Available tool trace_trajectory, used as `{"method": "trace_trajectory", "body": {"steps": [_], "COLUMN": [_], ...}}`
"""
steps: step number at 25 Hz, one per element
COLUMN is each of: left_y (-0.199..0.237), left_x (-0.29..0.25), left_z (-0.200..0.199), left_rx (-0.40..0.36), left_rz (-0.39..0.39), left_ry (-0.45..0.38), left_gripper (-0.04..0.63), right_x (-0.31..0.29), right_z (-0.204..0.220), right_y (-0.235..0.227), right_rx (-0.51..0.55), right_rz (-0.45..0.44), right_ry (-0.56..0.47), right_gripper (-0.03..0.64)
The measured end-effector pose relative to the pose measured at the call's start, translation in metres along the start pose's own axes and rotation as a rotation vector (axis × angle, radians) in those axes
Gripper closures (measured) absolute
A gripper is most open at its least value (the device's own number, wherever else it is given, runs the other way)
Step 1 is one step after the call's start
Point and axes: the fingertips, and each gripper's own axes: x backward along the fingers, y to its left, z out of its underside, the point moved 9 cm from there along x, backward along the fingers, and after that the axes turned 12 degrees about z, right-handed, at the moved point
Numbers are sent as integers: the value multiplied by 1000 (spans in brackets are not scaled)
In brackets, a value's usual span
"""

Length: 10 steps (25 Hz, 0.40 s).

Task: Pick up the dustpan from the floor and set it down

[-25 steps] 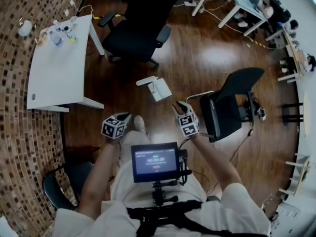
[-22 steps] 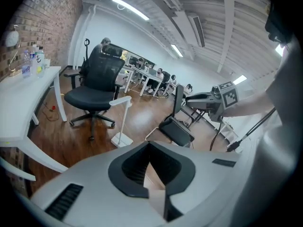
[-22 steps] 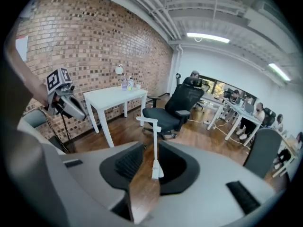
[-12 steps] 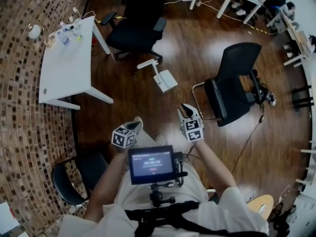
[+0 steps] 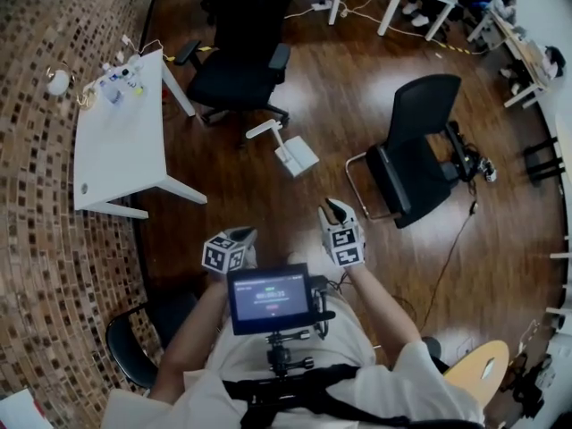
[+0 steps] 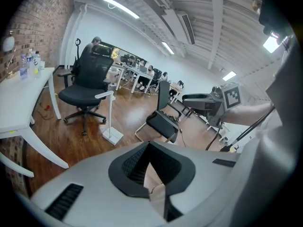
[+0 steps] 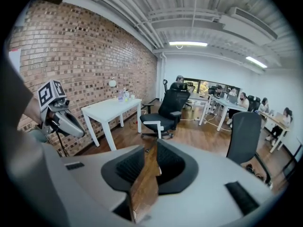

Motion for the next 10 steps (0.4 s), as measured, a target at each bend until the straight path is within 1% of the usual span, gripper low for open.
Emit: {"method": "trace_trajectory", "body": {"steps": [5,10], "left_y": [8,1], "left_x": [9,-1], "left_z": [6,21], "left_rx": [8,29], "left_rz": [-18,-24], "left_ry": [22,41], "left_gripper": [595,595], "right_x": [8,19], "right_z": [1,28], "right_y": [-1,-12], "right_rx": [-9,-29], "right_rz": [7,25], "right_ry": [23,46], "right_gripper": [512,512]}}
